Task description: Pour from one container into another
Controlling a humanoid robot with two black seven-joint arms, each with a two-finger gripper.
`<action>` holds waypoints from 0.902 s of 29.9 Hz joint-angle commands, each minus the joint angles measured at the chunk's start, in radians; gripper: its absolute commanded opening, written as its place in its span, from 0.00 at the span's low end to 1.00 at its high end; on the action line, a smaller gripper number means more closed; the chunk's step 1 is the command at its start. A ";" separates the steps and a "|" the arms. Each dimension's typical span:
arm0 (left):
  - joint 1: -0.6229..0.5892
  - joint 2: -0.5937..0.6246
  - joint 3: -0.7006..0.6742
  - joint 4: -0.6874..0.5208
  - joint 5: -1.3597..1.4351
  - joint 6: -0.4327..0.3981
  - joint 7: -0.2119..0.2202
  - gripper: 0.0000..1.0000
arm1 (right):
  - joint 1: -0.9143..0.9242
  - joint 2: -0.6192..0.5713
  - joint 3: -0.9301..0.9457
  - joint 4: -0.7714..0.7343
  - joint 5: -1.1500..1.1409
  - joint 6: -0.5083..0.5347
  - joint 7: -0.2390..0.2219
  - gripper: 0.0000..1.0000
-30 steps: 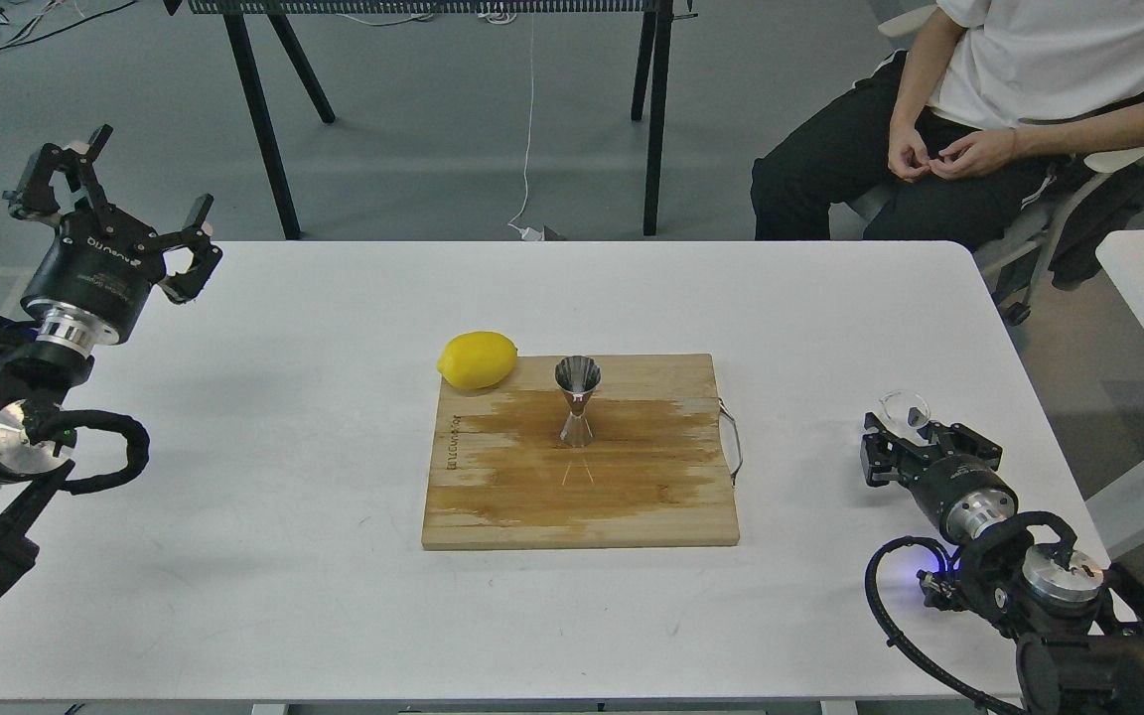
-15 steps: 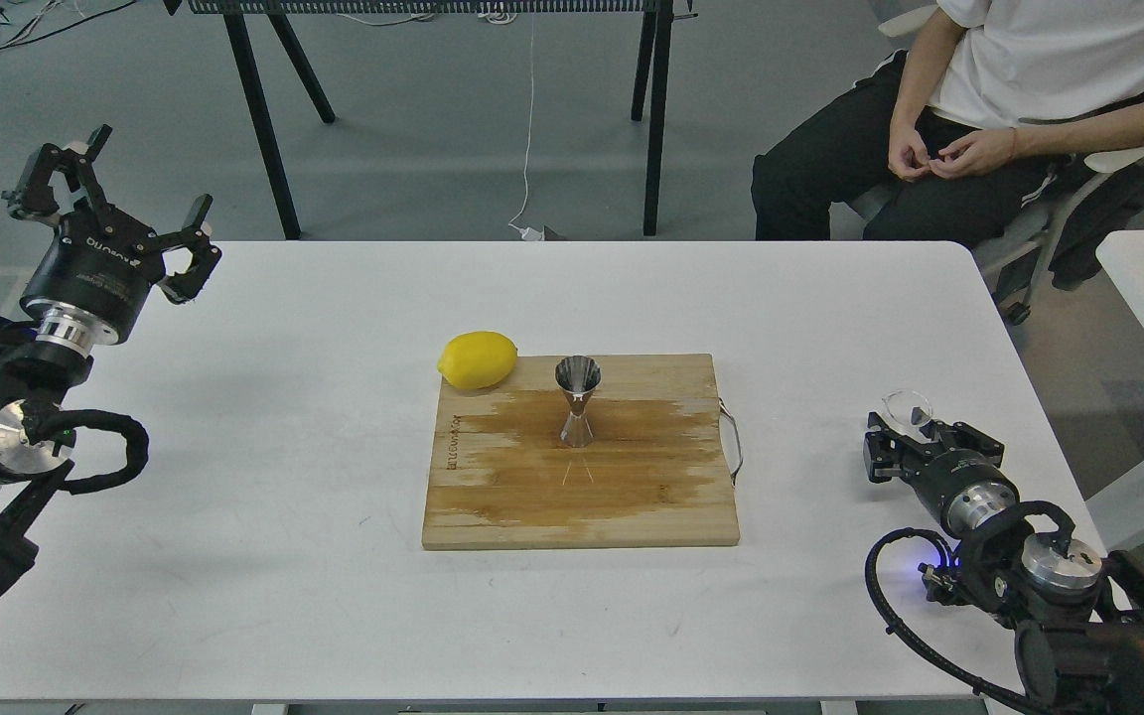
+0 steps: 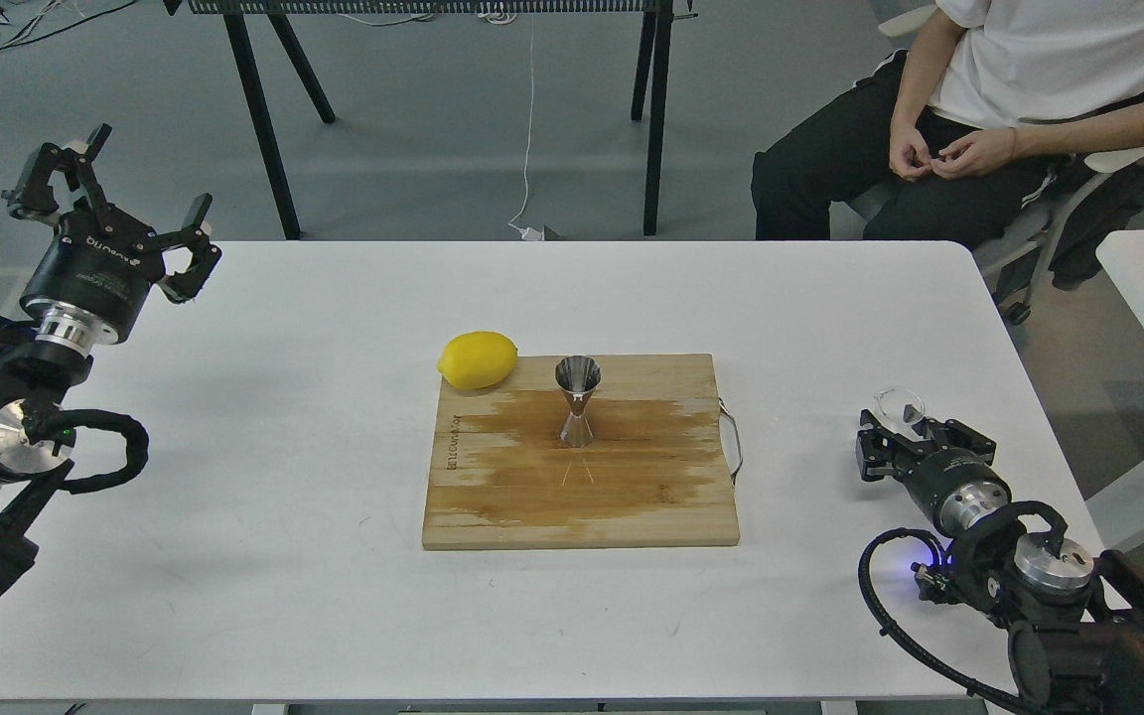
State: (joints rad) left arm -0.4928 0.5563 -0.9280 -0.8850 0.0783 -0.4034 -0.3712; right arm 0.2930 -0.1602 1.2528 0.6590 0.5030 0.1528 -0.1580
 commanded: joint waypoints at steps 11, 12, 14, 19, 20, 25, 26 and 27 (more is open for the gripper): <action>-0.001 -0.001 0.000 0.000 0.000 0.000 0.001 1.00 | 0.000 0.004 -0.004 -0.004 -0.003 -0.001 0.008 0.79; -0.001 -0.001 0.000 0.000 0.000 0.000 0.000 1.00 | 0.000 0.004 -0.004 -0.002 -0.003 -0.001 0.006 0.78; -0.001 0.001 0.000 0.000 0.000 0.000 0.000 1.00 | 0.000 0.004 -0.003 -0.002 -0.003 -0.001 0.008 0.77; -0.001 0.001 -0.002 0.000 0.000 0.000 0.000 1.00 | 0.000 0.004 -0.006 -0.001 -0.003 0.034 0.006 0.35; -0.001 0.001 -0.002 0.000 0.000 0.000 0.000 1.00 | 0.000 0.004 -0.007 -0.002 -0.003 0.042 0.006 0.31; -0.001 0.001 -0.002 0.000 0.000 0.000 0.000 1.00 | 0.000 0.008 -0.007 -0.004 -0.004 0.037 0.008 0.66; -0.001 0.002 -0.002 0.000 0.000 0.000 0.000 1.00 | 0.000 0.010 -0.007 -0.002 -0.004 0.036 0.008 0.75; -0.001 0.002 -0.002 0.000 0.000 0.000 0.000 1.00 | 0.000 0.010 -0.007 -0.004 -0.004 0.036 0.008 0.75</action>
State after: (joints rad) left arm -0.4938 0.5570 -0.9293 -0.8851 0.0783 -0.4034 -0.3712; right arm 0.2930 -0.1525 1.2444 0.6567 0.4986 0.1931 -0.1514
